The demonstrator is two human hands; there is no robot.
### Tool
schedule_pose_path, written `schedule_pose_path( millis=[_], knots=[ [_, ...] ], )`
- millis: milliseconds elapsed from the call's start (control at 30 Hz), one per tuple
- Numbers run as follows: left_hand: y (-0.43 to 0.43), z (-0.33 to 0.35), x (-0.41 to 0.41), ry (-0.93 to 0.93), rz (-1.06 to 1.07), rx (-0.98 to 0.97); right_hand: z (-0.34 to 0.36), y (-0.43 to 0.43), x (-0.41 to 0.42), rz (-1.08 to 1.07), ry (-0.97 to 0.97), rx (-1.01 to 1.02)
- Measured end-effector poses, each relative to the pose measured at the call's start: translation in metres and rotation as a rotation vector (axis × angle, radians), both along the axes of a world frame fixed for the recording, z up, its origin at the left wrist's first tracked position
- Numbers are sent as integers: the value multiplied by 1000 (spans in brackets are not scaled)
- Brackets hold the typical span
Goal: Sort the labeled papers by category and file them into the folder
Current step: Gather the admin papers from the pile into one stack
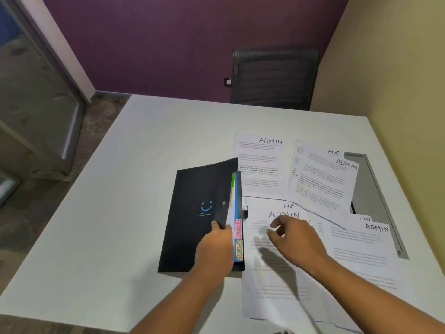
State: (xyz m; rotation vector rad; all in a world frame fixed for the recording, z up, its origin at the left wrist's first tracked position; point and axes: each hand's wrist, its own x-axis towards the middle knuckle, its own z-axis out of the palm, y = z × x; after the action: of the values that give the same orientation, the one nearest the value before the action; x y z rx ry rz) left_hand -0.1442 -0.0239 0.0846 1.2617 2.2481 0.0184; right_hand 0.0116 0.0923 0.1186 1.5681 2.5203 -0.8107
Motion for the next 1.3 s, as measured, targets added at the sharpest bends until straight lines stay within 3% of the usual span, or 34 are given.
schedule_pose_path(
  millis=[200,367,667,733,833,933,1100,1300],
  knots=[
    [6,-38,23,113,-33,-153,-19,5,103,-131,-53,-86],
    [-15,-72,36,76,12,-186,-29,-2,169,-199,-122,-157],
    [-14,-82,44,117,130,-213,-56,15,244,-283,-52,-225],
    [-11,-77,55,142,187,-159,-61,24,255,-294,-19,-238],
    [-7,-79,70,157,223,85,-72,42,273,-381,40,-233],
    [-1,-81,91,26,348,274,-84,58,296,-488,75,-215],
    [19,-93,109,8,593,81,-106,81,323,-582,-28,-168],
    [41,-94,121,-15,788,65,-115,94,323,-588,-157,-175]
  ],
)
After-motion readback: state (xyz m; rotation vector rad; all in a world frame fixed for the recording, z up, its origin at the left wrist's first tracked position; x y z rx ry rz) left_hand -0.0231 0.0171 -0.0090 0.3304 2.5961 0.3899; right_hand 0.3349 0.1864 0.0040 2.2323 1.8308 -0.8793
